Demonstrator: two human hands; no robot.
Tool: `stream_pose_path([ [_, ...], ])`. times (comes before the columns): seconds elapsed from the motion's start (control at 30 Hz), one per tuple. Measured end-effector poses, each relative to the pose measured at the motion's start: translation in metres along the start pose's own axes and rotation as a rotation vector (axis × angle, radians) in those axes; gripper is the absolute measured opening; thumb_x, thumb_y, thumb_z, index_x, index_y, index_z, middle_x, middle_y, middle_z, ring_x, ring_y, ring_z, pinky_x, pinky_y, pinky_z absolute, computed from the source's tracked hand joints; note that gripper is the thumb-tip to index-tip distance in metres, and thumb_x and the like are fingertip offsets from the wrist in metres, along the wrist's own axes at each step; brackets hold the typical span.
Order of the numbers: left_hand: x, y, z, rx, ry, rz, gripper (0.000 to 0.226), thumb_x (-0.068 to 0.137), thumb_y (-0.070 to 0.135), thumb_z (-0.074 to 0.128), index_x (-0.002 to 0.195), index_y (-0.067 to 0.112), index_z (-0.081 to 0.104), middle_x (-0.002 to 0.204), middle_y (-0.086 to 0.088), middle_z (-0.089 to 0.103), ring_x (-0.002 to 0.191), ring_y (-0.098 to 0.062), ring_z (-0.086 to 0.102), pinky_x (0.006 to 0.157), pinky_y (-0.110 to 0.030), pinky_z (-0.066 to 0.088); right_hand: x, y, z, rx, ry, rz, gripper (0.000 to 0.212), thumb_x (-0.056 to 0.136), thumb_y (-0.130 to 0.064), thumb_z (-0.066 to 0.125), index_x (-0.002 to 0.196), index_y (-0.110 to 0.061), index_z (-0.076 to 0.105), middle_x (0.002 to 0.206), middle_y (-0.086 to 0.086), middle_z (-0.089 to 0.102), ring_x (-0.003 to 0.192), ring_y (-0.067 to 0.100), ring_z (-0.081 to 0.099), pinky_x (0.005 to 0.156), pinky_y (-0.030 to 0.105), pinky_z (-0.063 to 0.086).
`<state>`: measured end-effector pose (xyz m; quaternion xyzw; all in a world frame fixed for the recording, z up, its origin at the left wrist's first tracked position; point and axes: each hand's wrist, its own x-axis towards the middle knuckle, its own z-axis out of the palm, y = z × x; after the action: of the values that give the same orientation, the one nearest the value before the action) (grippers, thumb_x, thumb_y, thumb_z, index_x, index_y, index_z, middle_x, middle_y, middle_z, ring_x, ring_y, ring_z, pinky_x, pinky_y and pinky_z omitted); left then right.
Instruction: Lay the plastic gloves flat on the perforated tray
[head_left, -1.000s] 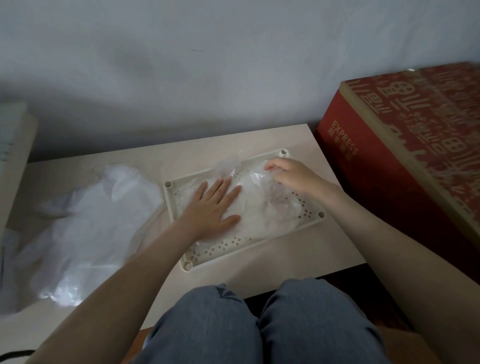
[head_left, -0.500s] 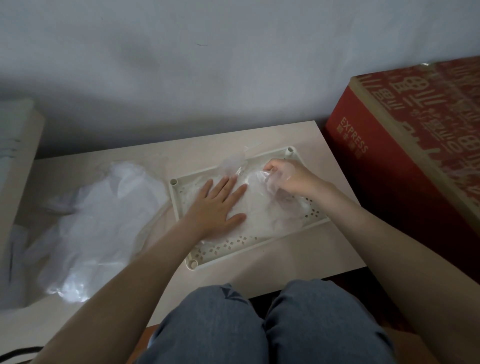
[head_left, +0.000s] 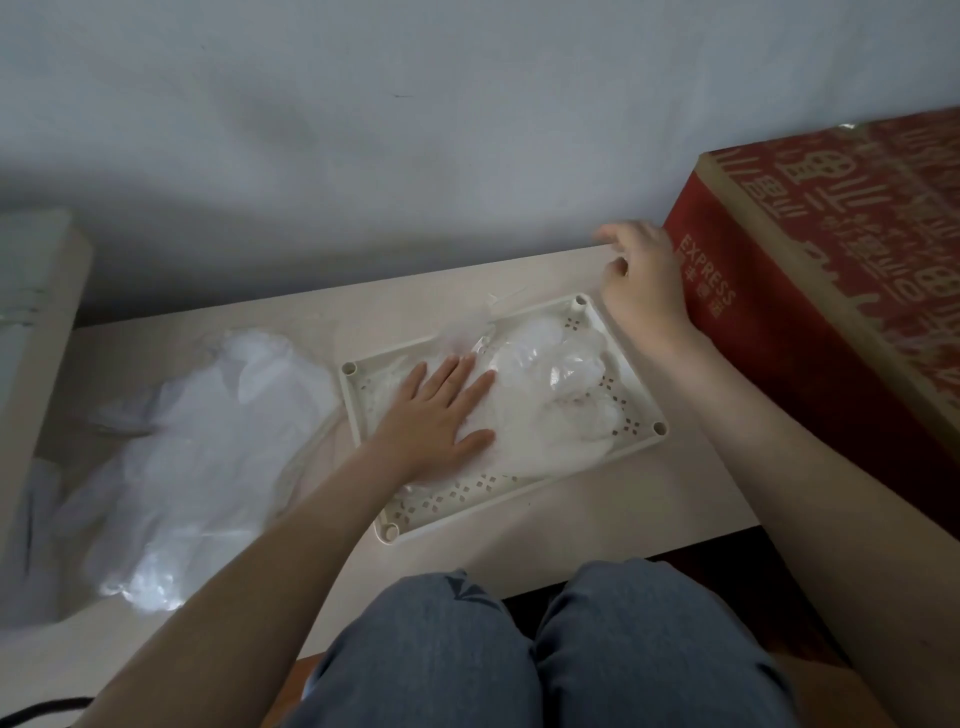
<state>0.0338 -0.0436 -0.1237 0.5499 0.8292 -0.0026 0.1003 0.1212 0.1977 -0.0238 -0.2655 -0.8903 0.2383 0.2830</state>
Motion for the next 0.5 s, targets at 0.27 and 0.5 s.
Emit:
stream_pose_path([
  [0.27,0.001,0.002,0.0,0.007,-0.007,-0.007,0.076,0.077,0.072,-0.014,0.141,0.033,-0.026,0.159,0.001,-0.018,0.144,-0.012,-0.021,0.117,-0.04,-0.014,-0.079,-0.015,0.048,-0.277,-0.848,-0.421,0.059,0.101,-0.042,0.036,0.152,-0.015,0.022,0.159,0.006,0.019,0.147,0.019,0.013,0.118,0.034,0.007],
  [0.5,0.002,0.0,0.002,0.038,-0.024,-0.02,0.077,0.077,0.073,-0.012,0.142,0.035,-0.025,0.158,0.002,-0.02,0.147,-0.015,-0.017,0.117,-0.039,-0.013,-0.093,0.021,0.049,-0.49,-0.917,-0.216,0.067,0.1,-0.052,0.015,0.151,-0.021,-0.016,0.159,-0.001,-0.02,0.145,0.015,-0.021,0.118,0.037,-0.013],
])
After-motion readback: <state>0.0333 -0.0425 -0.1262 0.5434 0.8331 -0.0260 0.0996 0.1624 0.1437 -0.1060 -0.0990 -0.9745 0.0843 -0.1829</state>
